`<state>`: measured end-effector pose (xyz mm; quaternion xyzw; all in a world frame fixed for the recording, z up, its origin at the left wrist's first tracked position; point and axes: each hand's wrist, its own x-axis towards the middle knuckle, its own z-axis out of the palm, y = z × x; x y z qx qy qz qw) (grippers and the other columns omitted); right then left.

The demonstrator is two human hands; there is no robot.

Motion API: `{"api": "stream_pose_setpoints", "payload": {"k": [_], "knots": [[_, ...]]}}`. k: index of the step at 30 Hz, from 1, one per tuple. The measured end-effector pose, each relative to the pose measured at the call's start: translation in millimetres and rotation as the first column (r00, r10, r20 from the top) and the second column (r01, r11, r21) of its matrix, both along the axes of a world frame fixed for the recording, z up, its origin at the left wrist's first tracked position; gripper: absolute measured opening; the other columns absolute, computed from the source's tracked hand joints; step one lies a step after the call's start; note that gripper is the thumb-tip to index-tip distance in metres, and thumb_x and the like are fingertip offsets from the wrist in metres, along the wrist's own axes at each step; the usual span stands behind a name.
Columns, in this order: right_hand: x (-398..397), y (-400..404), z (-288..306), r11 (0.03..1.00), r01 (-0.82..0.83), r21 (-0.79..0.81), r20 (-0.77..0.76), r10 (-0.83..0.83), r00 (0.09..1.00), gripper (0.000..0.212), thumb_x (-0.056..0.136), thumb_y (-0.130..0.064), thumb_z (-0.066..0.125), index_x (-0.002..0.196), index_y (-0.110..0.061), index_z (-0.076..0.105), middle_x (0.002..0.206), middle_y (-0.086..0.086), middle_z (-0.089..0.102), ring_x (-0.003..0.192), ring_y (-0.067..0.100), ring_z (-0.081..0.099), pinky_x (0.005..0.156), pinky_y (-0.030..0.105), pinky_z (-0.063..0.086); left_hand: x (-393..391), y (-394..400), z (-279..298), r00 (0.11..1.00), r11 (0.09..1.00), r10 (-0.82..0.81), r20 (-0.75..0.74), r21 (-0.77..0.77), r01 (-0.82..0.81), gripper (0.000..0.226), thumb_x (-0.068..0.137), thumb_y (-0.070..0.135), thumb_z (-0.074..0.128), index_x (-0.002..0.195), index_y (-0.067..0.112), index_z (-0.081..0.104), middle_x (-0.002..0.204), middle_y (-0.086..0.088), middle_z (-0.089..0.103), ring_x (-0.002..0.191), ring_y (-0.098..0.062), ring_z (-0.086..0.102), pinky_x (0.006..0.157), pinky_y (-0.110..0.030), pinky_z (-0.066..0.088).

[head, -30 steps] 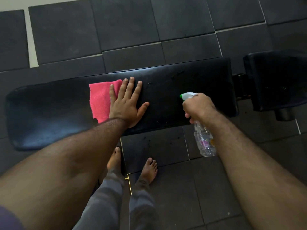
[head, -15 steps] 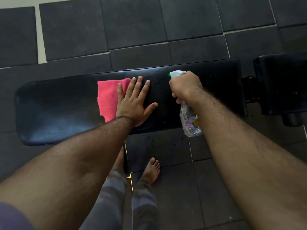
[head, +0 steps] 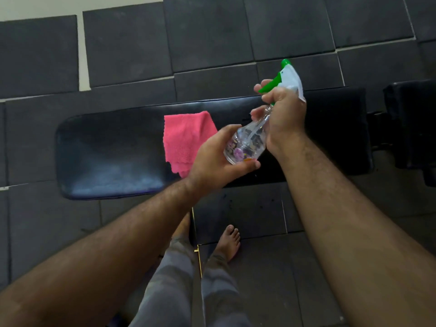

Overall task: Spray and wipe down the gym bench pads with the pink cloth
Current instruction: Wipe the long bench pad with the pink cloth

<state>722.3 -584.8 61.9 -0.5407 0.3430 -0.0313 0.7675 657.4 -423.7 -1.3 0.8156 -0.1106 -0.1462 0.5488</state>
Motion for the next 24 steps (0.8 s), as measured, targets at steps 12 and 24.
{"api": "stream_pose_setpoints", "payload": {"k": [12,24], "knots": [[-31.7,86.1,-44.8,0.488,-0.663,-0.567,-0.190,0.706,0.683,0.100,0.079,-0.057,0.075,0.163,-0.013,0.042,0.168,0.008,0.044,0.156,0.017,0.038,0.123,0.023,0.030,19.9,121.2,-8.1,0.781,0.779,0.623,0.049,0.059,-0.625,0.070,0.068,0.038,0.102,0.125,0.032,0.061,0.113,0.003,0.078,0.097,-0.017,0.079,0.090,-0.050,0.066],[-65.0,139.0,-126.7,-0.293,-0.634,-0.716,-0.640,0.638,0.428,0.082,0.110,-0.051,0.028,0.170,-0.012,-0.011,0.179,0.007,-0.021,0.165,0.023,-0.021,0.133,0.042,-0.014,25.8,188.9,-43.2,0.704,0.674,0.707,0.069,0.233,-0.701,0.090,0.065,0.052,0.098,0.139,0.023,0.055,0.121,0.019,0.067,0.109,0.008,0.067,0.099,-0.022,0.056]]}}
